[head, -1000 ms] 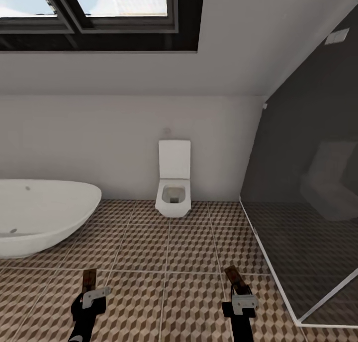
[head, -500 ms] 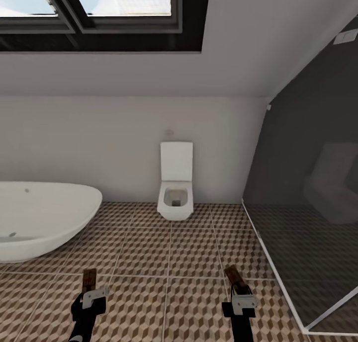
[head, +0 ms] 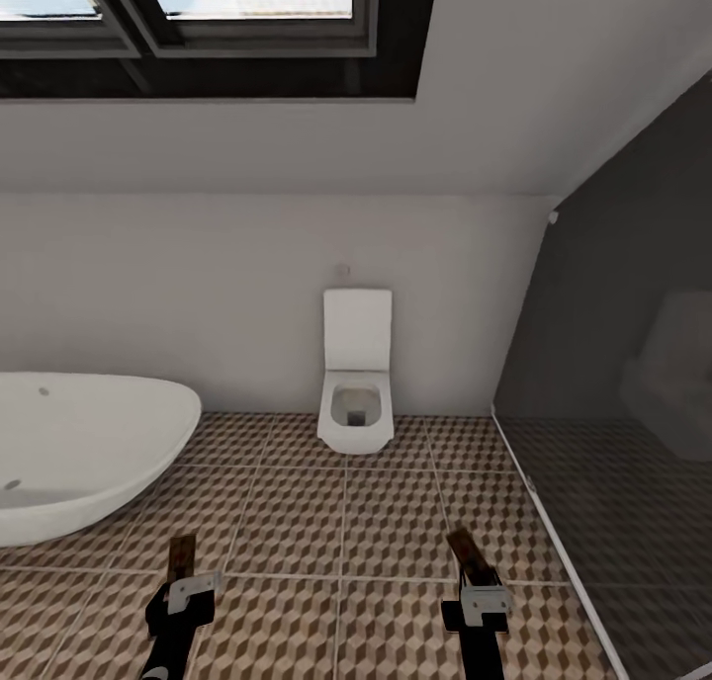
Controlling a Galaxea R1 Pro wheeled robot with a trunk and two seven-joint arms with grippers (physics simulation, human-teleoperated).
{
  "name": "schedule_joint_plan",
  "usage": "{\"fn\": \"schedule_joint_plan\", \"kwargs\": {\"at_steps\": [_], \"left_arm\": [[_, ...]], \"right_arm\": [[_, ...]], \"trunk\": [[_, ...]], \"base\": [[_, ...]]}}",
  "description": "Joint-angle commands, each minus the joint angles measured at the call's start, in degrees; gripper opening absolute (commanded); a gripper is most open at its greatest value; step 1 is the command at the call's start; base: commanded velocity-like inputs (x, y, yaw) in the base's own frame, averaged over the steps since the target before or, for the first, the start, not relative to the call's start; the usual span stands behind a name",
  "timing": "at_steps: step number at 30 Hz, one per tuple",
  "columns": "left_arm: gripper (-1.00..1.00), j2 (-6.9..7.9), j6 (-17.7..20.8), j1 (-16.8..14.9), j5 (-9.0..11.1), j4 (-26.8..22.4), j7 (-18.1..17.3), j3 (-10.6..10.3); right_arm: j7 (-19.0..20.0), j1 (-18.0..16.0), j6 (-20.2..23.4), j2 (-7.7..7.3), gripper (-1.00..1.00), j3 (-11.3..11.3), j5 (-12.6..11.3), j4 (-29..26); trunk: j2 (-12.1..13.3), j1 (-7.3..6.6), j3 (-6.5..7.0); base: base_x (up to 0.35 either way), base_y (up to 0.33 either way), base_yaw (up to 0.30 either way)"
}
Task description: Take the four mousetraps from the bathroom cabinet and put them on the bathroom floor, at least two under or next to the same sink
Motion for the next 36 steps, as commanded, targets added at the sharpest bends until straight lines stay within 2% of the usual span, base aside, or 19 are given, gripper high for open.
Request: {"fn": "schedule_joint_plan", "kwargs": {"at_steps": [1,27,36], "left_arm": [[-1.0,-0.04,-0.1,-0.1,-0.3,0.1,0.5,-0.5],[-1.0,-0.05,-0.1,-0.1,-0.3,0.2,0.5,-0.5],[-1.0,-0.05,-0.1,-0.1,-0.3,0.2,0.5,-0.5]], "right_arm": [[-0.5,-0.1,0.0,0.01,-1.0,0.1,0.4,0.1],[-0.5,-0.1,0.0,0.01,-1.0,0.1,0.5,0.1],[-0.5,-0.1,0.0,0.01,-1.0,0.1,0.5,0.1]], "trunk": [[-0.1,0.06,-0.12],[-0.1,0.06,0.07],[-0.1,0.06,0.21]], "base": [[0.27,0.001,0.0],[0.263,-0.009,-0.023],[0.105,0.0,-0.049]]}}
